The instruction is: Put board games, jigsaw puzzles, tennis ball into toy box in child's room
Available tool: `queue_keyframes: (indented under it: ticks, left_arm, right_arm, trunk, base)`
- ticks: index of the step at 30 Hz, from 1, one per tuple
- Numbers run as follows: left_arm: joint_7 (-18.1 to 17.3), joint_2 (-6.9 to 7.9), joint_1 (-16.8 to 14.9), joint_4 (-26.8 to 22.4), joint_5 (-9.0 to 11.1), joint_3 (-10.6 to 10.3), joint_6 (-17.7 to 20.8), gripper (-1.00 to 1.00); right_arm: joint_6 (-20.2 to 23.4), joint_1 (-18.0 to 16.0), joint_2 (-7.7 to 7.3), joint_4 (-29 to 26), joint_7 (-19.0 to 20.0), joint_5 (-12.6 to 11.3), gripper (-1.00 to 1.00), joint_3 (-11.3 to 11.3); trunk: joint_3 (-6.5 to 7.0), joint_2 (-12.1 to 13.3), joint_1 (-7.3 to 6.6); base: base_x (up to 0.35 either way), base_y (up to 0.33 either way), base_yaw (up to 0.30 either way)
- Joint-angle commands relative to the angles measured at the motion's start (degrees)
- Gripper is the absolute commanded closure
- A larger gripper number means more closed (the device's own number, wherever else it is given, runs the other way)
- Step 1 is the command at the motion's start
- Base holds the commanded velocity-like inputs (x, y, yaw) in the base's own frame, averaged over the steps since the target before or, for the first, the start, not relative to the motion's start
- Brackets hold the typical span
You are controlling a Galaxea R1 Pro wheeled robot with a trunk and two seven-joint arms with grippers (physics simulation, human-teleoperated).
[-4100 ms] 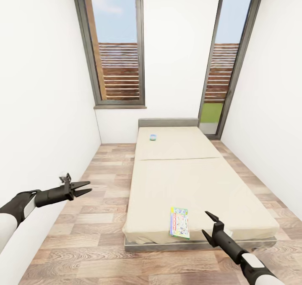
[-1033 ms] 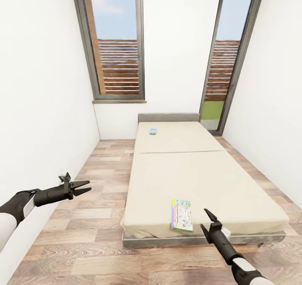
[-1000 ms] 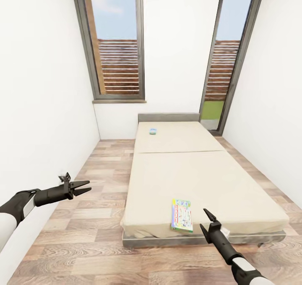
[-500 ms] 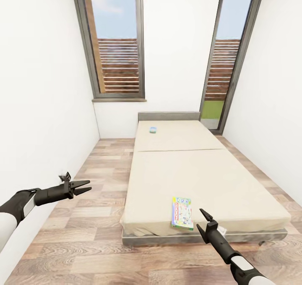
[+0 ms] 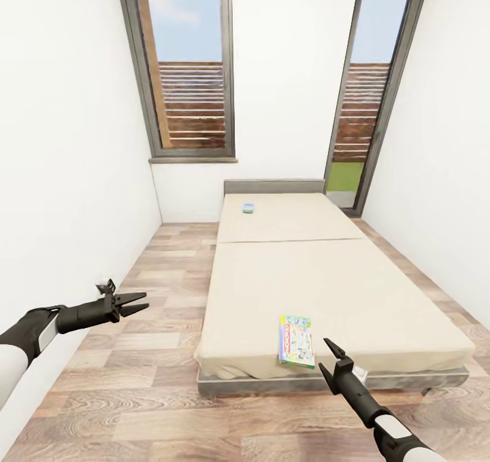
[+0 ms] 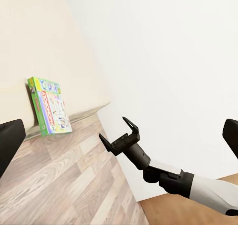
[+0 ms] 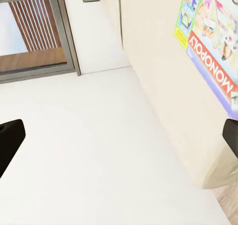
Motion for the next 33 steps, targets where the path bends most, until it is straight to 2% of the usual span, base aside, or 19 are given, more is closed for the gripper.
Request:
queue_keyframes:
  ticks: [1,33]
  left_arm:
    - [-0.25,-0.01,-0.03,-0.01,-0.22,0.18,0.6,-1.0]
    - [-0.25,-0.05,-0.03,-0.01,-0.31,0.09,0.6,-1.0]
  right_arm:
    - [0.44,-0.03,-0.01,0.02,0.06,-0.39,-1.0,-0.01]
    - [0.37,-0.03,-0.01,0.02,0.11,-0.39,-1.0,-0.01]
  trunk:
    - [-0.24,-0.44,0.22]
    - [-5.98,-13.28,7.25]
  base:
    - [0.0,0.0,0.0]
    - [0.0,0.0,0.0]
